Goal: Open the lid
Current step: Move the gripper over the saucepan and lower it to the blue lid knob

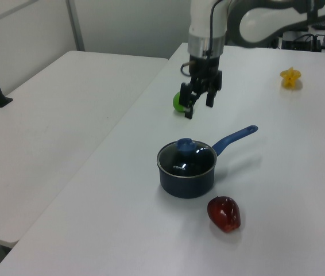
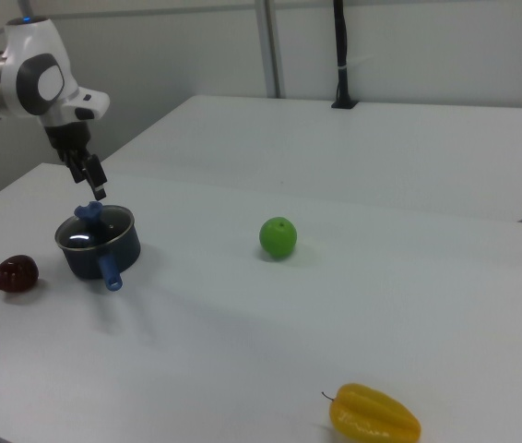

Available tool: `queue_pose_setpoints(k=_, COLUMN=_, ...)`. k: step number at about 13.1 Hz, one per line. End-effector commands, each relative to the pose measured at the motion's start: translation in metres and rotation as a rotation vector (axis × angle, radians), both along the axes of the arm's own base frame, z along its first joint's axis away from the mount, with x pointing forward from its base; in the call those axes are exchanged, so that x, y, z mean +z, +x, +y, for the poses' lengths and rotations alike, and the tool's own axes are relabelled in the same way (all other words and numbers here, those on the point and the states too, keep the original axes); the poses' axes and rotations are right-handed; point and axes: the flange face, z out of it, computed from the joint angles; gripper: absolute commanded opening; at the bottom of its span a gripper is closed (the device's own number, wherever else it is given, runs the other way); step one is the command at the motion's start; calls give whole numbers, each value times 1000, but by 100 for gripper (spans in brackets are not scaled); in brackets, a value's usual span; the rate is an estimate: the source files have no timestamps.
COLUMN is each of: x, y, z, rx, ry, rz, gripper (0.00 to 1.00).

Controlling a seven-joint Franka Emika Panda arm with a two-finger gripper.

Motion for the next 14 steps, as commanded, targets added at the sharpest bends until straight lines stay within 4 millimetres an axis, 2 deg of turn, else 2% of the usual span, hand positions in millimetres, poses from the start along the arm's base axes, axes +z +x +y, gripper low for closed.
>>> queue_pose_setpoints(k=1, x=-11, y=14, z=21, rx=-118, ry=24, rz=-46, gripper=100)
queue_pose_setpoints(k=5, x=-40, y=10, z=45, rx=-92, ry=8, rz=-17, gripper=100)
queue_pose_setpoints(k=6, x=-56, y=11, z=48, rx=-90, ry=-10, rz=-3, gripper=100)
queue_pose_setpoints(k=7, x=-60, y=12, z=48, rx=-97, ry=-14, rz=2, gripper=100)
queue_pose_setpoints(k=9, x=-65, y=8, z=57, rx=-105, ry=-22, rz=5, gripper=100)
queue_pose_setpoints(k=11, x=-67, y=10, z=57, rx=-163, ry=-21, rz=-13, gripper=95)
queue_pose_setpoints(k=13, x=-67, y=12, z=56, rx=-193, ry=-13, rz=-23, gripper=84)
queue_pose_setpoints(k=14, x=-66, y=12, z=57, rx=-211, ry=-8, rz=-26, gripper=84)
